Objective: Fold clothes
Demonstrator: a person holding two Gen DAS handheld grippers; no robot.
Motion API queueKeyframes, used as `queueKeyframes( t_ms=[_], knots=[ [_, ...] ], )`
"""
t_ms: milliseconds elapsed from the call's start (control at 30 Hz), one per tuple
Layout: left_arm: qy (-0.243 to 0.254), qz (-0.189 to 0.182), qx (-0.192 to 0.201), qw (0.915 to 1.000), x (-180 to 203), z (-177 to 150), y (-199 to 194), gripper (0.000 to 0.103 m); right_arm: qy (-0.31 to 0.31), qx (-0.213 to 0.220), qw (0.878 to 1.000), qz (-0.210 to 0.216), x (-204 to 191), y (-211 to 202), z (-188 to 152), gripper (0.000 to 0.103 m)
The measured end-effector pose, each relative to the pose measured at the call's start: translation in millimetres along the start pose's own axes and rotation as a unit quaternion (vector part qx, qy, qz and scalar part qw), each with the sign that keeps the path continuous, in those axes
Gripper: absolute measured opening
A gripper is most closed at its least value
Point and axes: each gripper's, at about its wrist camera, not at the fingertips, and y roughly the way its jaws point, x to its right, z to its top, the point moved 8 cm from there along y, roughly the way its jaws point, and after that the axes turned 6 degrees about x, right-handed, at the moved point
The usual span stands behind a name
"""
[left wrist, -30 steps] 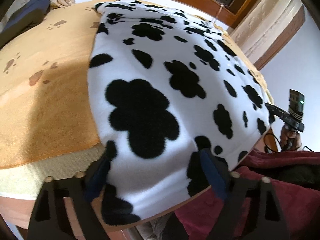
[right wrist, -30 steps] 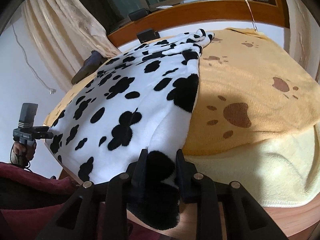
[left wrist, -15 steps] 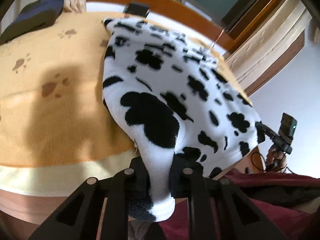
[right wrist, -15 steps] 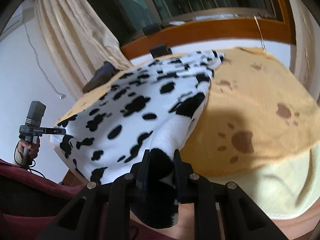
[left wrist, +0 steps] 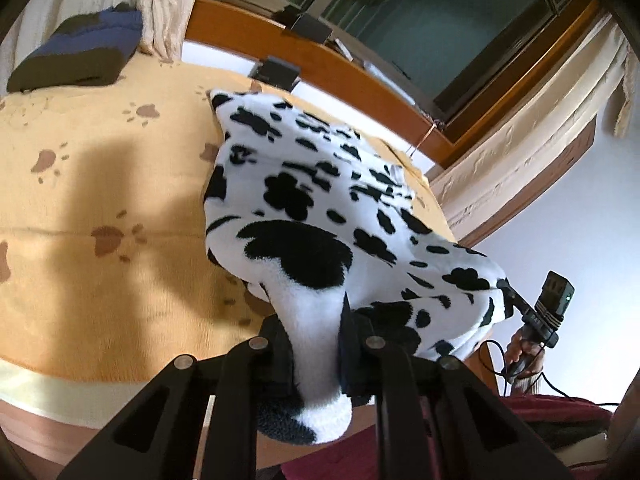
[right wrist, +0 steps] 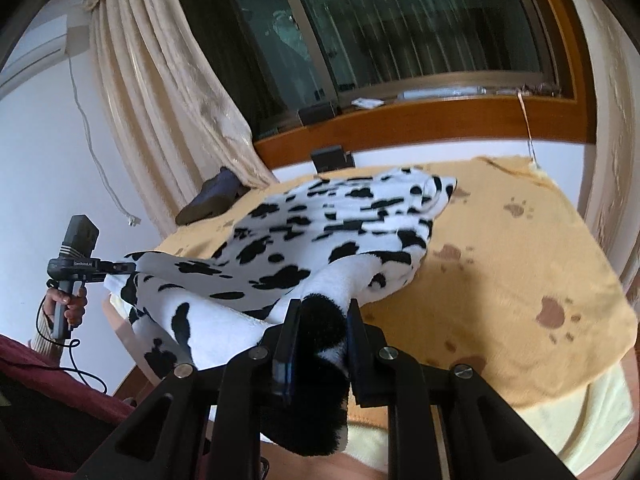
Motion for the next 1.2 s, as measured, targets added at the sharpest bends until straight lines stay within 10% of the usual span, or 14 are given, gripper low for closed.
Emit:
queueKeyframes(
  t_ms=[567,1200],
  knots=[
    [0.011,-0.015,0.055,0.9983,8.4,114.3,17.1,0.017,-0.020,0.060,0.998,-0.026,21.1,44.4,106.4,0.021],
    [-0.091,-0.006,0.018,0.9957,-77.0,251.6,173.6,0.018,0.083,0.017,0.993,-0.087,137.8,215.7,174.9,0.021]
  ],
)
